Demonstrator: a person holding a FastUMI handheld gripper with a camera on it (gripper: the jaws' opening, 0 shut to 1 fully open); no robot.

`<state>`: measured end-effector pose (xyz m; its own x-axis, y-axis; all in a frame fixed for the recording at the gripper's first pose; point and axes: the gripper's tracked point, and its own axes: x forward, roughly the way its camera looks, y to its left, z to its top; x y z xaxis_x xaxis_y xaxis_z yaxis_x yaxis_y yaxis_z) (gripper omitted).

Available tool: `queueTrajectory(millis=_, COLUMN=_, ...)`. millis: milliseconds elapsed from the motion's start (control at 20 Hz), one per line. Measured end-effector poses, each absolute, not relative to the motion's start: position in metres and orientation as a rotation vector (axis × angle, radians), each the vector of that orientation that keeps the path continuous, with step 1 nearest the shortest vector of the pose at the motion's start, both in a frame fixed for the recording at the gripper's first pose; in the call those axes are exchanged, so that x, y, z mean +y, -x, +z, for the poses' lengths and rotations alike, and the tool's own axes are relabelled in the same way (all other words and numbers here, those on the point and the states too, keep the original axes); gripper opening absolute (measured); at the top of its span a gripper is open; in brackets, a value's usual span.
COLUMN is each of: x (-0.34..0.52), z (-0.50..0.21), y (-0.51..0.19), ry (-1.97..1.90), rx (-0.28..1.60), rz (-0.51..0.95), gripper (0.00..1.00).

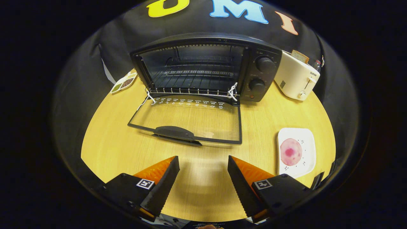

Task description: Open the toaster oven, put the food inside, and close the toaster oven door.

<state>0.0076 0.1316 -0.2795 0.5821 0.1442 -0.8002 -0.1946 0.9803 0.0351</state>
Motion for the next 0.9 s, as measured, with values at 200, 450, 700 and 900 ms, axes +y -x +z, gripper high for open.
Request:
queueTrajectory(millis=200, x=0.087, z=-0.253, y=0.000, ry=0.077, rx=0.878, rz=0.181, gripper=0.98)
queueTrajectory(millis=450, x=0.022, z=-0.230, y=0.002, ry=0.075, rx=0.848, rz=0.128, gripper=0.97)
queueTrajectory(millis=700, x=-0.034, z=-0.228, y=-0.012, ry=0.030, rx=0.858, rz=0.086, gripper=0.98)
queueTrajectory(millis=900, x=-0.077, z=-0.236, y=-0.032, ry=0.029, rx=0.882, rz=0.075, gripper=0.98)
